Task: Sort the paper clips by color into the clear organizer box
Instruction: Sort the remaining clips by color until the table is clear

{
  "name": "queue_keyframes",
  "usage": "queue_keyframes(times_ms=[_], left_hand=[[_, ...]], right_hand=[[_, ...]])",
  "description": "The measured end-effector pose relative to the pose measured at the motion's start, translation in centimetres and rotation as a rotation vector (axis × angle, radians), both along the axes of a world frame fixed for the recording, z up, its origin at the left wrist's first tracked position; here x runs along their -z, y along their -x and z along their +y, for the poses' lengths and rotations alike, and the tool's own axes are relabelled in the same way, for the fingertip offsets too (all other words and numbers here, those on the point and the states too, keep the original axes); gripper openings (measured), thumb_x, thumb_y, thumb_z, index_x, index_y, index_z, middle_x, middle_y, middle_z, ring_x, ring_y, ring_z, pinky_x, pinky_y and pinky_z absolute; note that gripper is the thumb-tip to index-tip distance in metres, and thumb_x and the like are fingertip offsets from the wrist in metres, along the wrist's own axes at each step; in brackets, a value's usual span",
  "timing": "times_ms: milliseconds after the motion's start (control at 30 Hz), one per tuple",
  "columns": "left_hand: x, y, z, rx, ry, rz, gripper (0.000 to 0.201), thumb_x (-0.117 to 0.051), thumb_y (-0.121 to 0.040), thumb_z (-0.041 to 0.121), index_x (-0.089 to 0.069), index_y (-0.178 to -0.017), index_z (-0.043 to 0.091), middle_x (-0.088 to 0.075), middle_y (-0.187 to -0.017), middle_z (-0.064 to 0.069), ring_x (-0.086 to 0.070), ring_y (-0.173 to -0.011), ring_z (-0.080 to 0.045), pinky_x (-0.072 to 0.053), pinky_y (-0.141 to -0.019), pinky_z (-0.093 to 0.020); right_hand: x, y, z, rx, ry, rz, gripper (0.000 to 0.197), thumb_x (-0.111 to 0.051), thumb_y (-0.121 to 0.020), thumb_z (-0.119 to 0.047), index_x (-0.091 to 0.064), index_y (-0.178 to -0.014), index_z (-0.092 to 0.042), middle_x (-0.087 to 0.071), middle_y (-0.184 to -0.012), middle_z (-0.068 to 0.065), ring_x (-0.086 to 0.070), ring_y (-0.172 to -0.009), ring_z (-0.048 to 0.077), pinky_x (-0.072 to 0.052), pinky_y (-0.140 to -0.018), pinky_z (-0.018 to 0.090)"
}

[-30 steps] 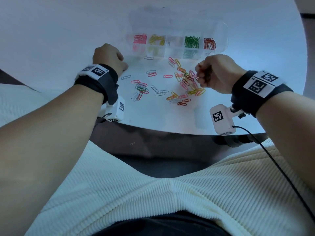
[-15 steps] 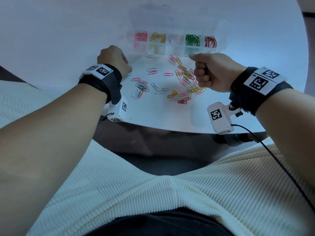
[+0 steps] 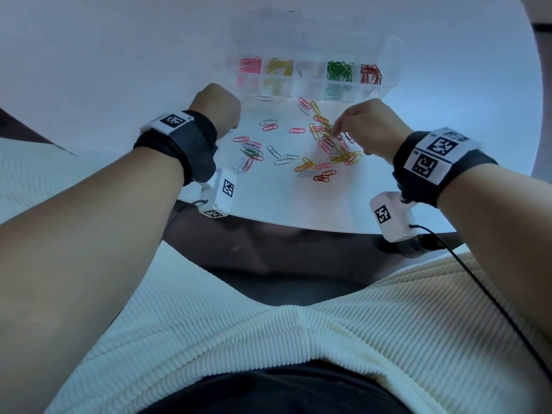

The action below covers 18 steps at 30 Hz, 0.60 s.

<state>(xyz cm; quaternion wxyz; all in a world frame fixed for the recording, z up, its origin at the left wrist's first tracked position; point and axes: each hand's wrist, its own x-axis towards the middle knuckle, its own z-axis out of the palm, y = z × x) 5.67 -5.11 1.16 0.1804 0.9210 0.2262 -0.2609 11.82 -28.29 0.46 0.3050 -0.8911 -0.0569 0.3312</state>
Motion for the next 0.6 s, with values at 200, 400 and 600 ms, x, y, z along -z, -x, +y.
queue_keyframes(times_ms=[200,400,600], left_hand=[[0.6,1.4,-0.7,0.08,0.097,0.129,0.02,-0.067,-0.08,0.028,-0.059,-0.068,0.014,-0.048,-0.071,-0.008,-0.043,-0.068,-0.026,-0.028,-0.054,-0.027],[0.9,2.2,-1.6,0.129,0.006,0.233,0.04,-0.081,-0.063,0.048,-0.072,-0.075,0.01,-0.071,-0.076,-0.005,-0.066,-0.073,-0.026,-0.049,-0.063,-0.031],[0.4,2.5,-2.3,0.129,-0.024,0.245,0.029,-0.08,-0.06,0.027,-0.068,-0.079,0.008,-0.068,-0.073,-0.007,-0.061,-0.062,-0.026,-0.045,-0.054,-0.026]], right_hand=[[0.5,0.1,-0.3,-0.199,0.168,-0.235,0.007,-0.07,-0.083,-0.025,-0.072,-0.081,-0.018,-0.065,-0.074,-0.005,-0.048,-0.056,0.002,-0.03,-0.046,0.017],[1.0,0.8,-0.3,-0.232,0.27,-0.242,0.005,-0.075,-0.079,-0.027,-0.072,-0.076,-0.024,-0.056,-0.061,-0.007,-0.053,-0.054,0.008,-0.033,-0.048,0.019],[1.1,1.2,0.1,-0.265,0.305,-0.254,0.005,-0.069,-0.081,-0.022,-0.072,-0.077,-0.021,-0.062,-0.066,-0.002,-0.062,-0.063,0.021,-0.044,-0.06,0.024]])
